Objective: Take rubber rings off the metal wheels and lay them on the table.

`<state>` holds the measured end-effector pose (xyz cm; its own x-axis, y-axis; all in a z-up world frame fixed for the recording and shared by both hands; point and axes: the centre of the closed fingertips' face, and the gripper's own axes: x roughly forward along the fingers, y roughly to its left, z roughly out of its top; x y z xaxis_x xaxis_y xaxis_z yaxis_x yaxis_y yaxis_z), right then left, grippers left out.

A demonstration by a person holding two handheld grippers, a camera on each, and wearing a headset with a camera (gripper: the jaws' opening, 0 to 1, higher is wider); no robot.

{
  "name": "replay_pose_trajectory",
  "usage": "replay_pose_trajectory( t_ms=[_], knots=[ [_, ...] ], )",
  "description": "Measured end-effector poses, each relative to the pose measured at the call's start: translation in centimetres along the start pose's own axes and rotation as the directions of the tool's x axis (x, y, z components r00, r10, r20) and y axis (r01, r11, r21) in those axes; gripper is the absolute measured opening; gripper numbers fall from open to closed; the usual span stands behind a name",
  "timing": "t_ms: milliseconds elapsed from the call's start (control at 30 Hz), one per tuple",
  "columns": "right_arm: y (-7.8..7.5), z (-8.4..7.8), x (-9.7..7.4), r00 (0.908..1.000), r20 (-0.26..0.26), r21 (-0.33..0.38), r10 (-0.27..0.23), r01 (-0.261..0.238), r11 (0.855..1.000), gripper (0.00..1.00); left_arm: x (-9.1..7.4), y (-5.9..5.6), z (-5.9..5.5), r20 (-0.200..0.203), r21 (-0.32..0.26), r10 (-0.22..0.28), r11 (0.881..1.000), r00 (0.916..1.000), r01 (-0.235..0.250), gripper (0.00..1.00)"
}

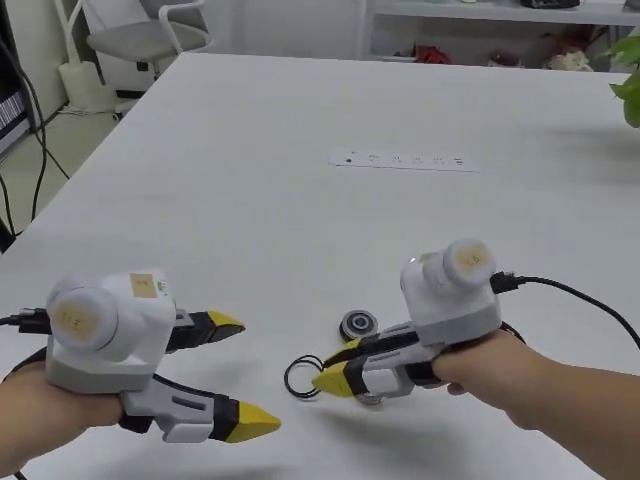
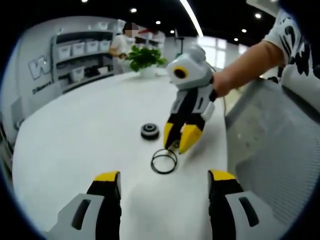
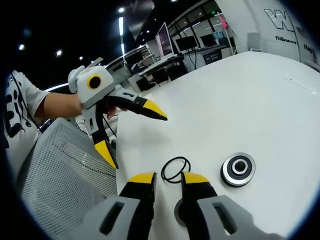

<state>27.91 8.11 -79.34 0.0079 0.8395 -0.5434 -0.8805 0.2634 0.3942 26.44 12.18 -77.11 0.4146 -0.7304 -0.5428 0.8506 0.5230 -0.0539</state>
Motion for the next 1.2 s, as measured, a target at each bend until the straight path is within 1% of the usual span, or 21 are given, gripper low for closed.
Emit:
replay_pose_trajectory(
  t_ms=[67, 133, 267, 467, 533, 667, 800, 933, 1200],
  knots=[
    [0.1, -0.1, -0.1, 1.0000, -0.001, -0.007, 0.000, 0.000, 1.000, 0.19, 0.2, 0.4, -0.3, -0.002, -0.001, -0.001, 1.000, 1.0000, 0.001, 0.72],
    [0.1, -0.1, -0.3, 1.0000, 0.001, -0.014, 0.000, 0.000, 1.000, 0.20, 0.2, 0.5, -0.3, -0.004, 0.001, -0.003, 1.000, 1.0000, 0.003, 0.72],
    [0.0, -0.1, -0.8, 1.0000, 0.006, -0.017, -0.003, 0.003, 1.000, 0.21, 0.4, 0.3, 0.2, -0.004, 0.004, -0.007, 1.000, 1.0000, 0.007, 0.72],
    [-0.3, 0.3, -1.9, 0.9995, 0.027, -0.017, -0.014, 0.015, 1.000, 0.21, 0.4, 0.5, 0.7, 0.000, 0.011, -0.008, 1.000, 1.0000, 0.008, 0.72],
    [-0.6, 0.4, -2.3, 0.9991, 0.036, -0.018, -0.021, 0.022, 1.000, 0.21, 0.4, 0.5, 0.9, 0.002, 0.011, -0.008, 1.000, 1.0000, 0.008, 0.72],
    [-1.4, 0.6, -3.2, 0.9970, 0.063, 0.004, -0.044, 0.044, 0.999, 0.21, 0.5, 0.5, 1.2, 0.007, 0.012, -0.006, 1.000, 1.0000, 0.006, 0.72],
    [-2.0, 0.7, -3.9, 0.9951, 0.077, 0.015, -0.062, 0.061, 0.998, 0.21, 0.6, 0.6, 1.5, 0.009, 0.014, -0.008, 1.000, 0.9999, 0.008, 0.72],
    [-2.6, 0.9, -4.6, 0.9929, 0.089, 0.020, -0.078, 0.077, 0.997, 0.21, 0.8, 0.9, 1.9, 0.012, 0.018, -0.006, 1.000, 0.9999, 0.006, 0.71],
    [-3.7, 1.1, -5.7, 0.9879, 0.112, 0.035, -0.108, 0.104, 0.994, 0.21, 1.3, 1.4, 3.0, 0.021, 0.029, -0.005, 1.000, 0.9998, 0.004, 0.71]
  ],
)
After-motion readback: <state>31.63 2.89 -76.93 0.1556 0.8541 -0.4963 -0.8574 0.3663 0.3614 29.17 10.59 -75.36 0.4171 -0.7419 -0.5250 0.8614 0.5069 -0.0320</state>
